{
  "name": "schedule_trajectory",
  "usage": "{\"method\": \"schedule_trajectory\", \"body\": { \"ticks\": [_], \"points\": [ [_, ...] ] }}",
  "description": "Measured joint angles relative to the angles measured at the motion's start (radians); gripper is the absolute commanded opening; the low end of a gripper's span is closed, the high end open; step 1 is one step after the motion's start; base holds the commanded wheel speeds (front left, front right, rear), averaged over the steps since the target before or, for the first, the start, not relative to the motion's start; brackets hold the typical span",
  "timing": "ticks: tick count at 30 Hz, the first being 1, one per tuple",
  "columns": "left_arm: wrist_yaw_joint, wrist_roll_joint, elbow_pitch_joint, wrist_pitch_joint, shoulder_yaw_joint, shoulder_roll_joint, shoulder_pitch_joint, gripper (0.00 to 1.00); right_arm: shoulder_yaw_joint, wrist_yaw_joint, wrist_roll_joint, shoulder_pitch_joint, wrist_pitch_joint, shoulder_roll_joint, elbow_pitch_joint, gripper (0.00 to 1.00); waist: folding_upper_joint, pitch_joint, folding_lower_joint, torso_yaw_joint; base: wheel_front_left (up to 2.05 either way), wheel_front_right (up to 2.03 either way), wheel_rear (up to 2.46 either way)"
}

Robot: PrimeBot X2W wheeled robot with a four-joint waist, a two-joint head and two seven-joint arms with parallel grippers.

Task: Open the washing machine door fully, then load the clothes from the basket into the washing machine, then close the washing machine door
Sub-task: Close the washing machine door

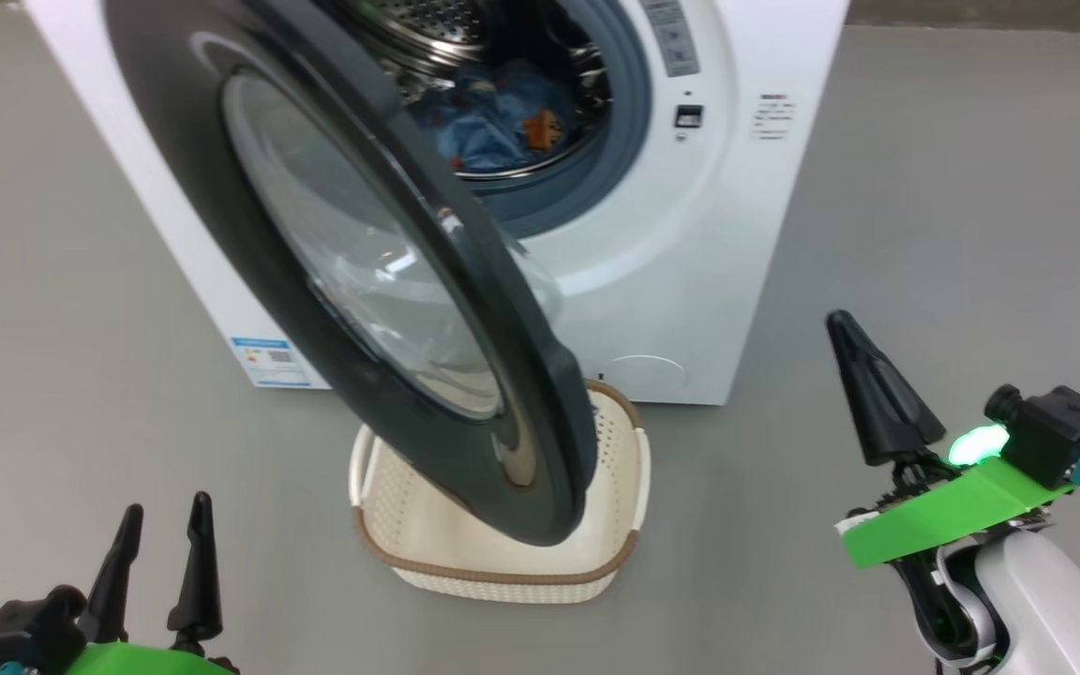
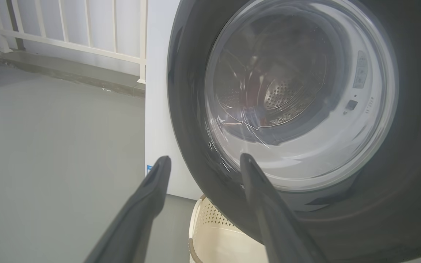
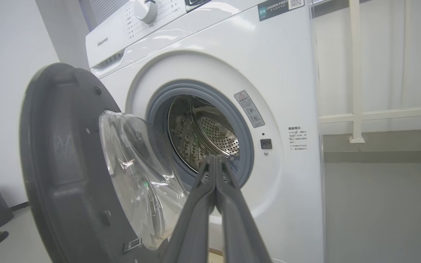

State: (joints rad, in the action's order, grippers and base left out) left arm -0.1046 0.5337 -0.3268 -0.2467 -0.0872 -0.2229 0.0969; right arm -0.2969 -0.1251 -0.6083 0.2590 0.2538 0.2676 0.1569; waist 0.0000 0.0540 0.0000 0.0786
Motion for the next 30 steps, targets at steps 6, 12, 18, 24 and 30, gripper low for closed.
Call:
{"method": "schedule_trajectory", "body": {
  "ticks": [6, 12, 18, 24, 30],
  "points": [
    [0.0, 0.0, -0.009, 0.0, -0.003, 0.002, 0.0, 1.0, -0.051, 0.0, -0.002, 0.019, 0.0, 0.0, -0.088, 0.0, 0.0, -0.007, 0.0, 0.048, 0.0, 0.0, 0.0],
    [-0.001, 0.0, -0.015, -0.001, -0.012, 0.009, 0.0, 1.0, -0.123, 0.0, -0.012, 0.021, 0.0, 0.005, -0.209, 0.0, 0.0, -0.02, 0.0, 0.099, 0.0, 0.0, 0.0],
    [-0.002, 0.0, -0.018, -0.001, -0.018, 0.014, -0.001, 1.0, -0.21, 0.0, -0.017, 0.023, 0.0, 0.019, -0.27, 0.0, 0.0, -0.029, 0.0, 0.135, 0.0, 0.0, 0.0],
    [-0.01, 0.0, -0.027, -0.002, -0.025, 0.014, -0.001, 1.0, -0.319, 0.0, -0.025, 0.043, 0.0, 0.056, -0.271, 0.0, 0.0, -0.033, 0.0, 0.178, 0.0, 0.0, 0.0],
    [-0.01, 0.001, -0.035, -0.002, -0.036, 0.016, -0.001, 1.0, -0.423, 0.0, -0.024, 0.052, 0.0, 0.08, -0.191, 0.0, 0.0, -0.028, 0.0, 0.219, 0.0, 0.0, 0.0]
  ]
}}
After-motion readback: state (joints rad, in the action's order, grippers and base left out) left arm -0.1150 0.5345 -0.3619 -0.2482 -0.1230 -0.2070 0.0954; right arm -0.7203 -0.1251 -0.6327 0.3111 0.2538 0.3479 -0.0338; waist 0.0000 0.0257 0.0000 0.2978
